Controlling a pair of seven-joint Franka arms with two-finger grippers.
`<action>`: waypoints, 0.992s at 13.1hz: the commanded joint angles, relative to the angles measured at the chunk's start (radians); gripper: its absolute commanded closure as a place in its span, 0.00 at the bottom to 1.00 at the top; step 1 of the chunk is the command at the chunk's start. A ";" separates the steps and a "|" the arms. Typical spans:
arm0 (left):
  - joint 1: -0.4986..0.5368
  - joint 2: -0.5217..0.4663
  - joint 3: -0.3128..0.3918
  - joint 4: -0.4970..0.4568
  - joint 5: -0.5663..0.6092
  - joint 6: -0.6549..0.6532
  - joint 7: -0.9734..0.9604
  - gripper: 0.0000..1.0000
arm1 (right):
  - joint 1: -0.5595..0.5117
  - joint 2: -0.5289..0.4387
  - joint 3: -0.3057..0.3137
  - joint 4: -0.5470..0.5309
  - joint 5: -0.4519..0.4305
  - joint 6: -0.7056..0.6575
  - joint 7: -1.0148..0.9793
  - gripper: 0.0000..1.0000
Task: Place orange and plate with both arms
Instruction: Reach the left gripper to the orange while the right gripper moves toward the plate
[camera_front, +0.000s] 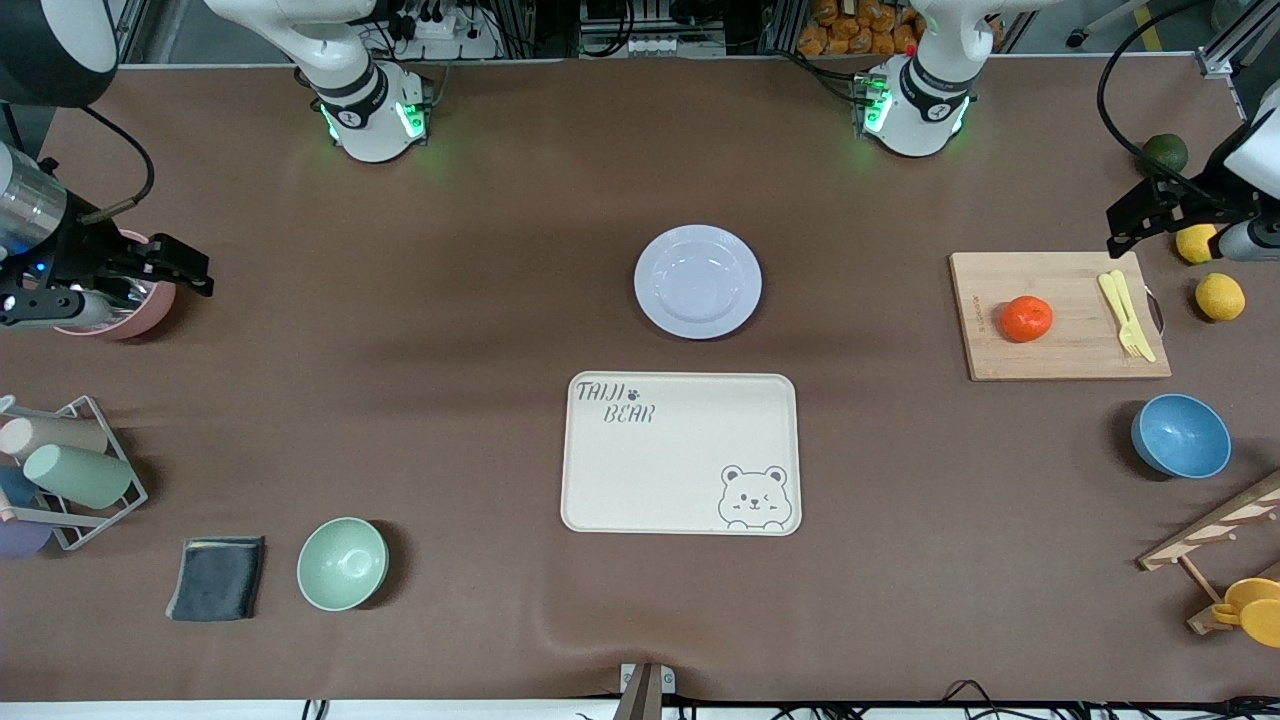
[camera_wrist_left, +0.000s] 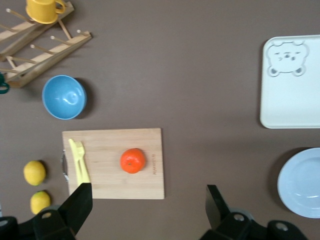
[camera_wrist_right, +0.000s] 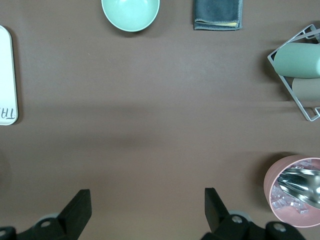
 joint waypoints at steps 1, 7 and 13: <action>0.005 0.028 -0.004 -0.015 0.023 -0.012 0.023 0.00 | -0.011 0.022 0.015 0.015 0.002 -0.014 0.008 0.00; 0.140 0.002 -0.004 -0.360 0.016 0.259 0.024 0.00 | -0.025 0.059 0.012 -0.007 0.145 -0.066 0.028 0.00; 0.215 0.012 -0.003 -0.675 0.026 0.586 0.024 0.00 | -0.037 0.082 0.014 -0.057 0.244 -0.067 0.028 0.00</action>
